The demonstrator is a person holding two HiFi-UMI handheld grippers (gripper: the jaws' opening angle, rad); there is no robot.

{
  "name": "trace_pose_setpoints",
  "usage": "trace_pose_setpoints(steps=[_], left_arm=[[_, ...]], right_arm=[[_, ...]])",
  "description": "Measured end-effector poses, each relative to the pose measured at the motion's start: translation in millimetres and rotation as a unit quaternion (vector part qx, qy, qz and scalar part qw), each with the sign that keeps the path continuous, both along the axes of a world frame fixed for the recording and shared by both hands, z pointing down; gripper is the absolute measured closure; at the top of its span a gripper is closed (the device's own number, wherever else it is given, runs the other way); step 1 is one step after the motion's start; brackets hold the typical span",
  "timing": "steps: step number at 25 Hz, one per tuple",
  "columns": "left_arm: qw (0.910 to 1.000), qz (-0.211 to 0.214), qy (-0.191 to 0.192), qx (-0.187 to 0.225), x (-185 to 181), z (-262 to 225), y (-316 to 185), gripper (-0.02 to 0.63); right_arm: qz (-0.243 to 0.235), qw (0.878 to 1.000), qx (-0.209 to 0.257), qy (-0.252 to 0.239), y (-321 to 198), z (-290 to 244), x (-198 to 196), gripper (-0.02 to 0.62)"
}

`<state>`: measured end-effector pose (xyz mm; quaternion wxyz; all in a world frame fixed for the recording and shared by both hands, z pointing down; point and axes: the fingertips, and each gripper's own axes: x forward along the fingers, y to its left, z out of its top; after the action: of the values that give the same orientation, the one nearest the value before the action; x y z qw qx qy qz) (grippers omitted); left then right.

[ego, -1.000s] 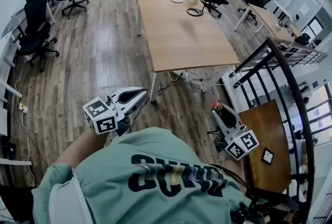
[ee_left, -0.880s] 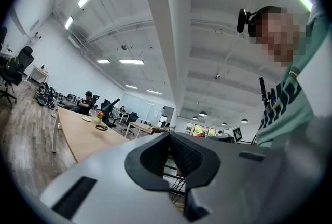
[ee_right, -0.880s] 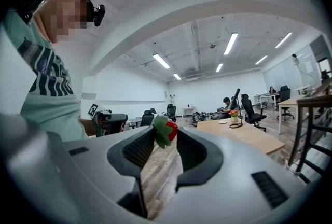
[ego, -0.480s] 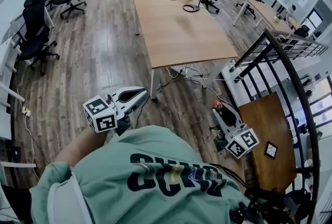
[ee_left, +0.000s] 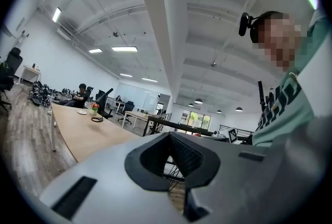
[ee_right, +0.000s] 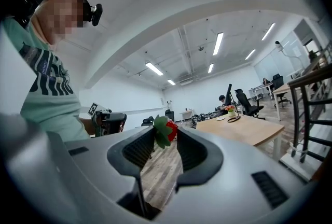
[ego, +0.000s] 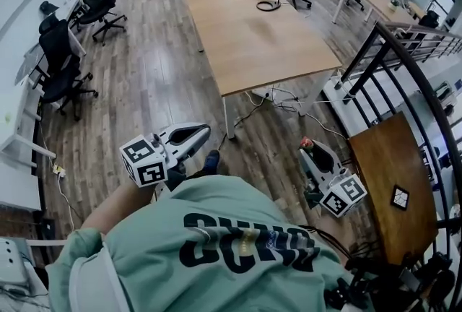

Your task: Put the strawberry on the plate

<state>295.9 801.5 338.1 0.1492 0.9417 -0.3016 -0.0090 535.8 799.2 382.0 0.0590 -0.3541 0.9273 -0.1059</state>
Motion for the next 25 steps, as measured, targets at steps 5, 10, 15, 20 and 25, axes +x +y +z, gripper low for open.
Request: trace_pose_setpoints(steps=[5,10,15,20,25], left_arm=[[0.9998,0.015,0.013,-0.001,5,2,-15,0.601],[0.9993,0.016,0.034,-0.002,-23,6,-38,0.601],[0.9984,-0.009,0.056,0.001,-103,15,-69,0.601],[0.9978,-0.032,0.058,0.005,-204,14,-111,0.601],[0.9954,-0.060,0.072,0.019,-316,5,-145,0.601]], right_arm=[[0.008,1.000,-0.003,0.010,-9,3,1,0.453],[0.007,1.000,-0.005,0.030,-36,-1,-24,0.453],[-0.015,0.998,0.002,0.053,-82,-8,-101,0.453],[-0.039,0.998,0.008,0.048,-142,-32,-210,0.453],[-0.068,0.996,0.015,0.064,-189,-45,-322,0.453]])
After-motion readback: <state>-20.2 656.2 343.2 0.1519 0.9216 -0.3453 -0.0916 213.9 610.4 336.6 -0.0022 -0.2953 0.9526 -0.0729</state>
